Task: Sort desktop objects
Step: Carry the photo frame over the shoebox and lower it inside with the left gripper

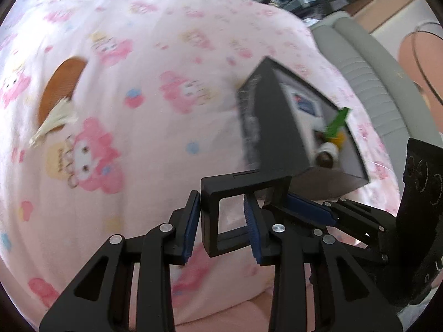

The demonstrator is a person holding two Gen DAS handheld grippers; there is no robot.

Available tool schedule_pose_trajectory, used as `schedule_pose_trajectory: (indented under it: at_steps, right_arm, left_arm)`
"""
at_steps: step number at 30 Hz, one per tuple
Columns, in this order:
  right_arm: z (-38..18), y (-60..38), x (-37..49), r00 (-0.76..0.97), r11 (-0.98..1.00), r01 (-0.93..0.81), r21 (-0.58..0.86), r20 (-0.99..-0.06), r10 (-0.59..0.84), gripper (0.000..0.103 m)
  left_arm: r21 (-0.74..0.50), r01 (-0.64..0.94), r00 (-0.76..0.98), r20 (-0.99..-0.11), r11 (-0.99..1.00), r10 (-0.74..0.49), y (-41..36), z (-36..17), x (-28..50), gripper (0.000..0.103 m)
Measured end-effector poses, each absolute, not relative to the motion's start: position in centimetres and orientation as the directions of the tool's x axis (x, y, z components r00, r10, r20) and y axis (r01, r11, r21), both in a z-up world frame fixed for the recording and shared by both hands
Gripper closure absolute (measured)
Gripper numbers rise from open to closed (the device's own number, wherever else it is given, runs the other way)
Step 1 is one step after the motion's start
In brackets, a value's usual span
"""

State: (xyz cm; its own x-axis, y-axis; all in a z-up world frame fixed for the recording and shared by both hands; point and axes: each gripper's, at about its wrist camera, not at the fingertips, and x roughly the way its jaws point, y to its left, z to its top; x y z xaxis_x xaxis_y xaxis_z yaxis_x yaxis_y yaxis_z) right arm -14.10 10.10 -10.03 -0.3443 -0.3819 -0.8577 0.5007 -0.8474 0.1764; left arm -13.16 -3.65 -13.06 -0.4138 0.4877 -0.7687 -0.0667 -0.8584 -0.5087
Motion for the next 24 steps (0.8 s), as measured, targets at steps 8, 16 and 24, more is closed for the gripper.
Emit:
schedule_pose_trajectory:
  at_steps: [8, 16, 24]
  right_arm:
    - [-6.5, 17.3, -15.0, -0.453, -0.891, 0.413, 0.187, -0.807, -0.379, 0.086]
    - [-4.9, 25.7, -18.7, -0.545, -0.933, 0.302, 0.194, -0.768, -0.336, 0.086]
    - [-6.4, 31.4, -21.1, -0.575, -0.963, 0.177, 0.201, -0.773, -0.267, 0.086]
  left_arm:
    - [-0.479, -0.176, -0.433, -0.747, -0.86, 0.505, 3.3, -9.1, -15.7, 0.071]
    - [-0.443, -0.3, -0.423, -0.732, -0.845, 0.534, 13.1, -6.2, -20.8, 0.073]
    - [-0.477, -0.329, -0.359, -0.735, -0.815, 0.576, 19.2, -7.8, -23.9, 0.073]
